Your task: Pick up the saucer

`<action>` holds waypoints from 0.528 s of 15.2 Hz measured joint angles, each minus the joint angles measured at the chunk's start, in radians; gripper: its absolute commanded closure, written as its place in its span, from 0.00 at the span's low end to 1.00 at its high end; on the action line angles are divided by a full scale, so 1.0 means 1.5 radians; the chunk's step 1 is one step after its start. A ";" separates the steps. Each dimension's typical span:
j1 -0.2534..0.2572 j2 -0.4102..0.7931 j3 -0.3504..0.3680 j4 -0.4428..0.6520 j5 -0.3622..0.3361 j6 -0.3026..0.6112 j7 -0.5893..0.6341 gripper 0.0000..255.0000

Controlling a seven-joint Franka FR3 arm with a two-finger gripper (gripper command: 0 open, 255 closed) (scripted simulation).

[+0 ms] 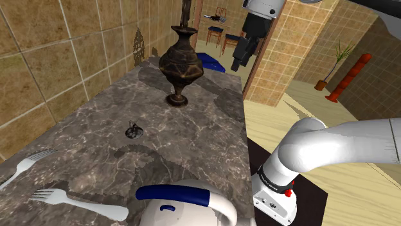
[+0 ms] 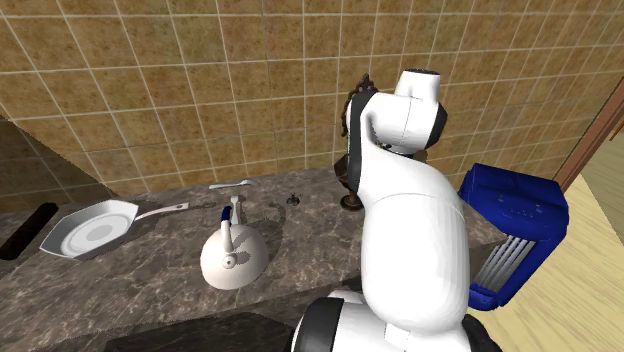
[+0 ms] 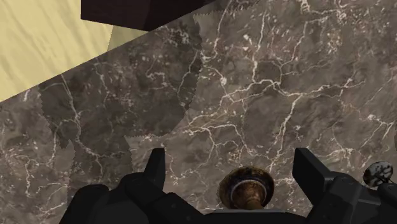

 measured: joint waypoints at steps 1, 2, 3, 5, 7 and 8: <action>0.000 0.000 0.000 0.000 0.000 0.000 0.000 0.00; 0.002 -0.001 0.008 -0.005 0.005 0.005 0.007 0.00; 0.004 0.004 0.017 -0.006 0.010 0.011 0.016 0.00; 0.012 0.019 0.046 -0.014 0.027 0.036 0.043 0.00; 0.018 0.038 0.072 -0.018 0.042 0.061 0.067 0.00; 0.021 0.045 0.086 -0.023 0.049 0.074 0.080 0.00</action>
